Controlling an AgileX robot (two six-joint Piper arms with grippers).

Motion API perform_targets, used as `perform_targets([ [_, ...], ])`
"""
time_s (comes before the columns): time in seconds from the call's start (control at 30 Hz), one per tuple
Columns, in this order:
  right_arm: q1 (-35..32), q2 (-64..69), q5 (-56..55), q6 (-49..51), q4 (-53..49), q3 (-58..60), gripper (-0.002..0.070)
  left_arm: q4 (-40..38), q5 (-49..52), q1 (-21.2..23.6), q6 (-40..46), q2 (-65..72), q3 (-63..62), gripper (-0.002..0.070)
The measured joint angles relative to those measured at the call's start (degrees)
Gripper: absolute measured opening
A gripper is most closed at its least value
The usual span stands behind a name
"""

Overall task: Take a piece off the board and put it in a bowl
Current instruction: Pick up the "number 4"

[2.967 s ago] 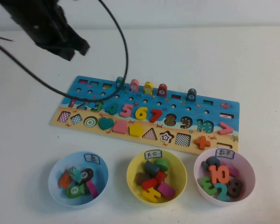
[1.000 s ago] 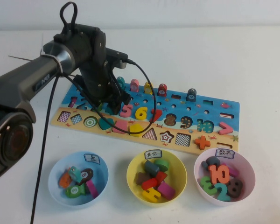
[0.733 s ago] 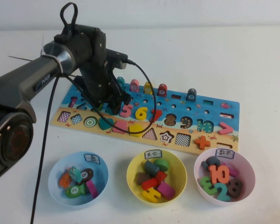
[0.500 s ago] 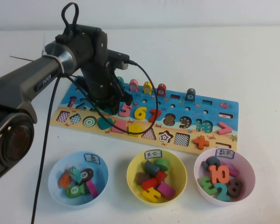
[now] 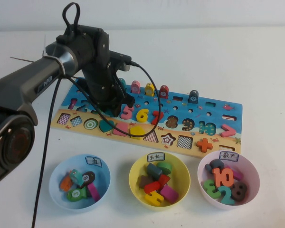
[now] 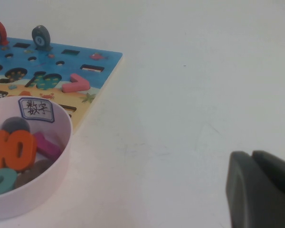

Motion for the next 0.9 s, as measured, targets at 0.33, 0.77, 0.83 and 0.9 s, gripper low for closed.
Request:
perform_targets([
  [0.33, 0.0, 0.0, 0.0, 0.0, 0.0, 0.0, -0.0017, 0.9, 1.2, 0.0, -0.2, 0.0, 0.0, 0.0237],
  [0.77, 0.0, 0.0, 0.0, 0.0, 0.0, 0.0, -0.0017, 4.3, 5.3, 0.0, -0.6, 0.0, -2.8, 0.0237],
  [0.83, 0.0, 0.0, 0.0, 0.0, 0.0, 0.0, -0.0017, 4.8, 5.9, 0.0, -0.6, 0.0, -5.0, 0.0237],
  [0.9, 0.0, 0.0, 0.0, 0.0, 0.0, 0.0, -0.0017, 5.1, 6.0, 0.0, -0.6, 0.0, -7.3, 0.0237],
])
